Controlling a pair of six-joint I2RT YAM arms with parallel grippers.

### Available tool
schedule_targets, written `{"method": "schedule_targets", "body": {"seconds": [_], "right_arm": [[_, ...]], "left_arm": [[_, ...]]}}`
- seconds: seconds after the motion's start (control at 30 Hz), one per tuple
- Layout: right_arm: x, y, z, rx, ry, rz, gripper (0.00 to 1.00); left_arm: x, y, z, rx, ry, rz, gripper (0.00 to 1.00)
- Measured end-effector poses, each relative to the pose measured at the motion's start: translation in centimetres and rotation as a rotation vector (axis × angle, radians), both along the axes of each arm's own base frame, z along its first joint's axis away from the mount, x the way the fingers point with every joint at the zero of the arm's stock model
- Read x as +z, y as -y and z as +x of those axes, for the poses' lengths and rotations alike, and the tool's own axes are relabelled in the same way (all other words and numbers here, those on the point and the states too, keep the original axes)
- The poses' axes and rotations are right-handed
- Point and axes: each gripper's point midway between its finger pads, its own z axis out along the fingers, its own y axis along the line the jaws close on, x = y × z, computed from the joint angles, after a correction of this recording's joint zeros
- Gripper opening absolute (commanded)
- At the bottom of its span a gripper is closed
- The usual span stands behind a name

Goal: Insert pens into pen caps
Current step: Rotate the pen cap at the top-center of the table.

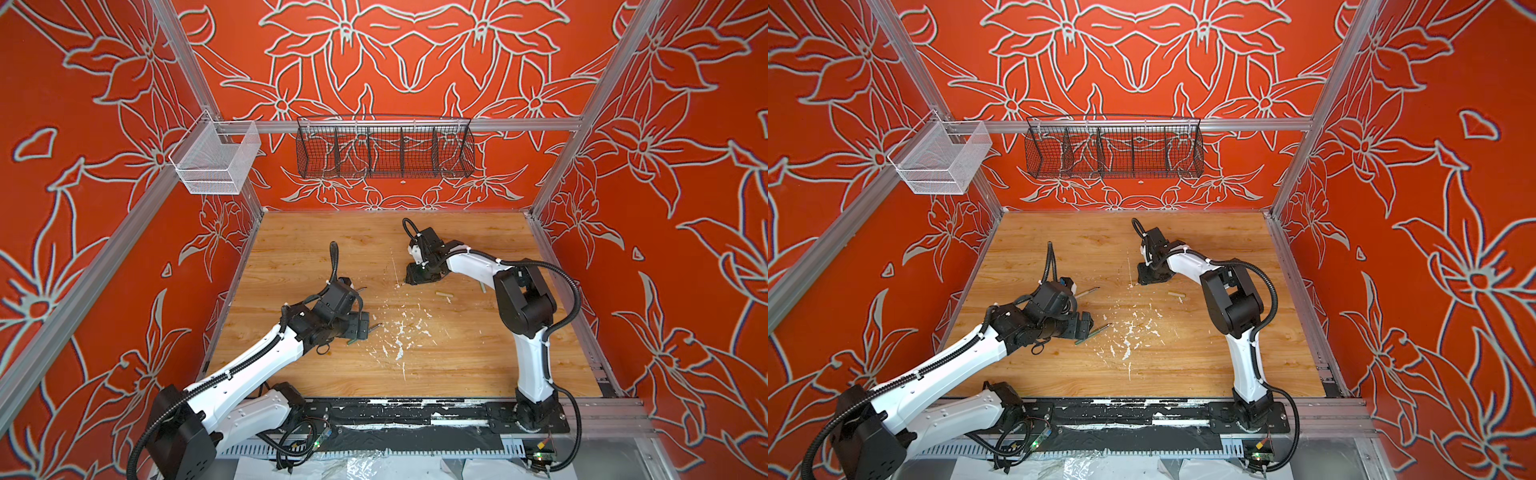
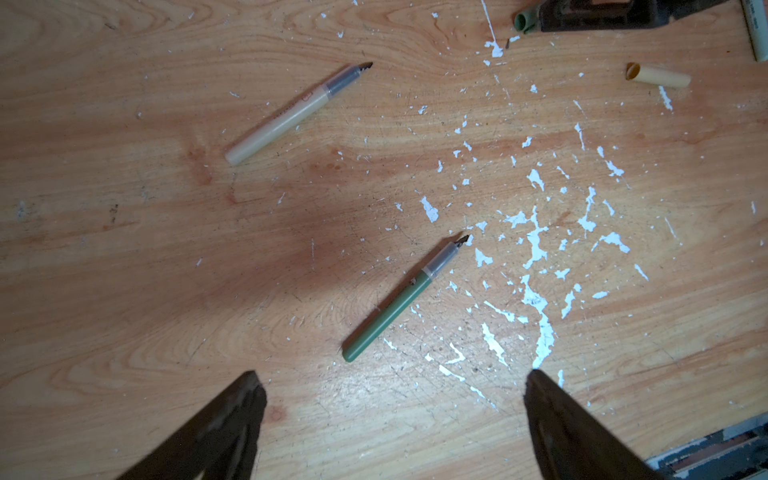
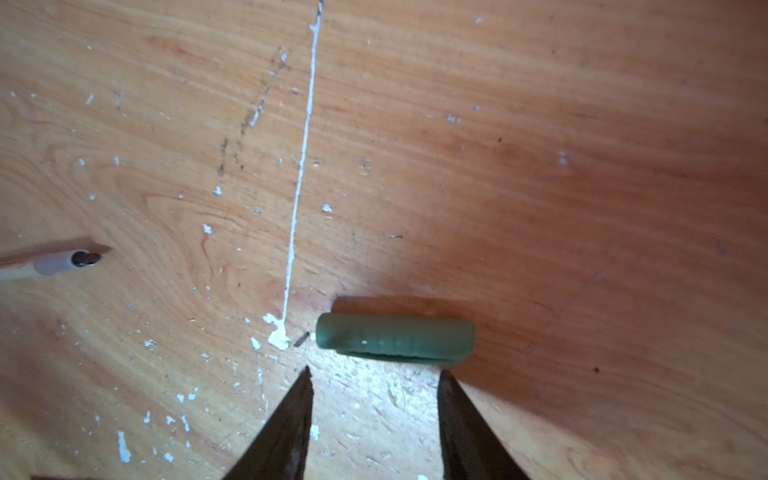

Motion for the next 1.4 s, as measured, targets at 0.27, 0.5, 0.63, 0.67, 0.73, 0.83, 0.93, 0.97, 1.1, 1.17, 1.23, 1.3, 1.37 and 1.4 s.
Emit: {"method": "schedule_targets", "body": {"seconds": [0.27, 0.5, 0.63, 0.67, 0.73, 0.83, 0.93, 0.97, 1.1, 1.17, 1.23, 1.3, 1.37, 1.4], "right_arm": [[0.5, -0.1, -1.6, -0.036, -0.027, 0.068, 0.5], [-0.6, -0.3, -2.4, -0.082, -0.071, 0.101, 0.5], [-0.6, -1.0, -1.1, -0.084, -0.06, 0.109, 0.51], [-0.6, -1.3, -0.6, -0.084, -0.055, 0.111, 0.51], [-0.8, -1.7, 0.3, -0.081, -0.051, 0.111, 0.51], [-0.8, -2.4, 1.8, -0.071, -0.032, 0.106, 0.51], [-0.8, -2.5, 2.6, -0.064, -0.018, 0.082, 0.52], [-0.8, -2.4, 2.8, -0.061, -0.016, 0.068, 0.52], [-0.9, -1.9, 3.7, -0.064, 0.003, 0.004, 0.52], [-1.0, -1.6, 3.8, -0.067, 0.008, -0.017, 0.52], [-1.0, -1.4, 3.9, -0.069, 0.007, -0.029, 0.53], [-1.0, -1.5, 4.3, -0.07, 0.005, -0.037, 0.53], [-1.0, -1.9, 5.1, -0.068, 0.011, -0.039, 0.53], [-0.9, -2.1, 5.4, -0.066, 0.018, -0.037, 0.53]], "left_arm": [[0.0, 0.0, 0.0, 0.0, -0.001, 0.0, 0.97], [-0.4, -0.1, -0.2, -0.003, -0.007, 0.006, 0.97], [-0.4, -0.1, -0.2, -0.003, -0.007, 0.009, 0.97], [-0.4, -0.2, -0.2, -0.002, -0.007, 0.01, 0.97], [-0.4, -0.2, -0.1, 0.0, -0.005, 0.013, 0.97], [-0.4, -0.3, -0.1, 0.002, -0.001, 0.015, 0.97], [-0.2, -0.4, -0.1, 0.004, 0.006, 0.014, 0.97], [-0.1, -0.4, -0.1, 0.005, 0.009, 0.013, 0.97], [0.0, -0.5, -0.1, 0.007, 0.015, 0.014, 0.97], [0.0, -0.5, 0.0, 0.006, 0.017, 0.016, 0.97], [0.0, -0.5, 0.0, 0.006, 0.016, 0.018, 0.97], [0.0, -0.5, 0.0, 0.004, 0.018, 0.02, 0.97], [0.0, -0.5, 0.0, 0.003, 0.018, 0.021, 0.97], [0.0, -0.5, 0.0, 0.003, 0.018, 0.021, 0.97]]}}
